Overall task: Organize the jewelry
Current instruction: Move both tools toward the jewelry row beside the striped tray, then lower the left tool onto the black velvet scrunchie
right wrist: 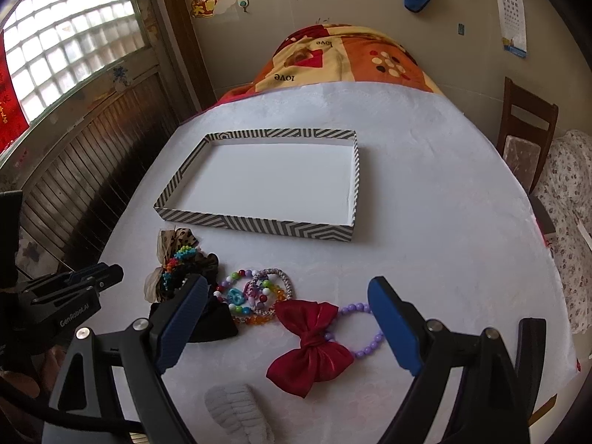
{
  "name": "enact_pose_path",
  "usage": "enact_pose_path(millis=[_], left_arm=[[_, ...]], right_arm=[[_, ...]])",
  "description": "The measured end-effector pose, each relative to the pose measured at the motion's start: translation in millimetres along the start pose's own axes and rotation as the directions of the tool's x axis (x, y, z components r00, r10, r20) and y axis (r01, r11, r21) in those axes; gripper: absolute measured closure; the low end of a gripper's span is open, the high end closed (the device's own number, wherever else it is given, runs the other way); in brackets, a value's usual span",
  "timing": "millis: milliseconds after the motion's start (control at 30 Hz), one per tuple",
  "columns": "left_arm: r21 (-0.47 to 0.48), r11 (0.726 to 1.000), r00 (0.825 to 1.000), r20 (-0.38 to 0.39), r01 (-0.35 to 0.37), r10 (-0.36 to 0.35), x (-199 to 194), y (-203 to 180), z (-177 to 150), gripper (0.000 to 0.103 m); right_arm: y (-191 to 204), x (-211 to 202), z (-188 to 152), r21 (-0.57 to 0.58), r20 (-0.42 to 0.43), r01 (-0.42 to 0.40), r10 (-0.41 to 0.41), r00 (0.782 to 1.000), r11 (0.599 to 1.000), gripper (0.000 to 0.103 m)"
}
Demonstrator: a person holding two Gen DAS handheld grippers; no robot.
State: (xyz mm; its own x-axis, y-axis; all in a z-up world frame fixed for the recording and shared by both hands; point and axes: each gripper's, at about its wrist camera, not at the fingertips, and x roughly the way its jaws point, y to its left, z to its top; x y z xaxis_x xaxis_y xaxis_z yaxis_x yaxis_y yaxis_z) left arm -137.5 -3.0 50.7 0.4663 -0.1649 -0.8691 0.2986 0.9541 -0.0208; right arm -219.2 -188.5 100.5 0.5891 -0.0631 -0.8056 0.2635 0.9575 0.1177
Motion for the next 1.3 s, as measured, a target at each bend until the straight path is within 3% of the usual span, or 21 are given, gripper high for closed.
enact_pose_path(millis=[300, 1300], left_arm=[[0.008, 1.0, 1.0, -0.015, 0.015, -0.015, -0.3, -5.3, -3.4, 0.102], [0.033, 0.999, 1.0, -0.029, 0.011, -0.01, -2.7, -12.3, -8.4, 0.102]], right_arm=[[-2.1, 2.1, -1.7, 0.001, -0.013, 0.028, -0.028, 1.0, 1.0, 0.012], [-4.8, 5.6, -4.1, -0.005, -0.03, 0.01, -0.01, 1.0, 1.0, 0.012]])
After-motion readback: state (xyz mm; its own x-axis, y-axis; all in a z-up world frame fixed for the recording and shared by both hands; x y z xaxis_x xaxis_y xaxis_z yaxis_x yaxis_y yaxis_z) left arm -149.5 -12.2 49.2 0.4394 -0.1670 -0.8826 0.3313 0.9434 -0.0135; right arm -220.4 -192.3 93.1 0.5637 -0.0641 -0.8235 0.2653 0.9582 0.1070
